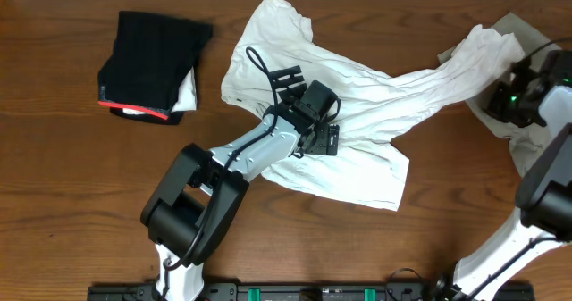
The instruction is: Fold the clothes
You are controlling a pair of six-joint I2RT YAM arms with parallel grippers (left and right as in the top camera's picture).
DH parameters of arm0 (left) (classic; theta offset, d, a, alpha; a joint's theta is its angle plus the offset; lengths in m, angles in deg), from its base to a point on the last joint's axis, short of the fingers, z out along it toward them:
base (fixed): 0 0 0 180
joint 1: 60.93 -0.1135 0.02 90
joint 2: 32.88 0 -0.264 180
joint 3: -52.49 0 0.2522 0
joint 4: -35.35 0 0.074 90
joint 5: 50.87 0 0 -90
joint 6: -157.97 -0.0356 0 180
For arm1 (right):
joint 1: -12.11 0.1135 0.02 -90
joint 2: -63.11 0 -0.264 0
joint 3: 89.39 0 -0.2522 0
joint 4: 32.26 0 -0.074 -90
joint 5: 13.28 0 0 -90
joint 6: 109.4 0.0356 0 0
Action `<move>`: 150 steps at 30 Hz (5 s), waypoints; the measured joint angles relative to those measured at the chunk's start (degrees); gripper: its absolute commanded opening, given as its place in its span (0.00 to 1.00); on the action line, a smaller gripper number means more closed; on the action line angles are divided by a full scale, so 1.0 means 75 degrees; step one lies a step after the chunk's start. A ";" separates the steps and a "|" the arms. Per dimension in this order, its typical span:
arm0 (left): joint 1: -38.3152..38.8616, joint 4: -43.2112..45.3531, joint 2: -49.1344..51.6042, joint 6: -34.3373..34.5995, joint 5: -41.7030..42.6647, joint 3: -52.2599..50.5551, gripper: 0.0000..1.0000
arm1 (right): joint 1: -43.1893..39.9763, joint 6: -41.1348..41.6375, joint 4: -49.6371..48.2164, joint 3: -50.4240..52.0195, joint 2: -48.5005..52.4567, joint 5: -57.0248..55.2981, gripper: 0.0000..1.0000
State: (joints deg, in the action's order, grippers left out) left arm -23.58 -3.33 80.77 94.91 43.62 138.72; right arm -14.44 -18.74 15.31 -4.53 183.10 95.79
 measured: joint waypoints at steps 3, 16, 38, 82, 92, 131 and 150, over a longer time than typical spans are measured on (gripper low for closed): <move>0.0000 0.0000 0.0000 0.0000 0.0003 0.0000 0.99 | 0.0064 -0.0070 -0.0286 -0.0015 0.0286 0.0105 0.01; 0.0000 -0.0099 0.0000 -0.0029 -0.0050 0.0000 1.00 | 0.0041 -0.0131 -0.2186 -0.0050 0.0574 -0.0717 0.01; 0.0000 -0.0111 0.0009 -0.0181 -0.0402 0.0000 0.99 | -0.1046 -0.0189 -0.3625 -0.0300 0.0778 -0.3203 0.08; 0.3252 -0.1139 -0.2652 -0.0988 -0.0714 -0.0933 0.88 | 0.0460 0.0635 0.5149 -0.2637 -0.2556 -0.0402 0.99; 0.3252 0.0085 -0.1399 -0.1894 -0.0717 -0.0962 0.88 | 0.0466 0.0635 0.5152 -0.2579 -0.2556 -0.0667 0.99; 0.4071 0.2031 -0.0108 -0.3794 -0.0769 -0.0927 0.86 | 0.0466 0.0635 0.4328 -0.1568 -0.2550 -0.0746 0.99; 0.4092 0.1778 -0.0035 -0.3861 -0.0831 -0.0807 0.06 | 0.0466 0.0635 0.4345 -0.1568 -0.2550 -0.0746 0.99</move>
State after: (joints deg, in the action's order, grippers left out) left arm 7.10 10.00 80.51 65.95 37.39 132.66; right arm -10.94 -13.97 47.89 -16.29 163.97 90.19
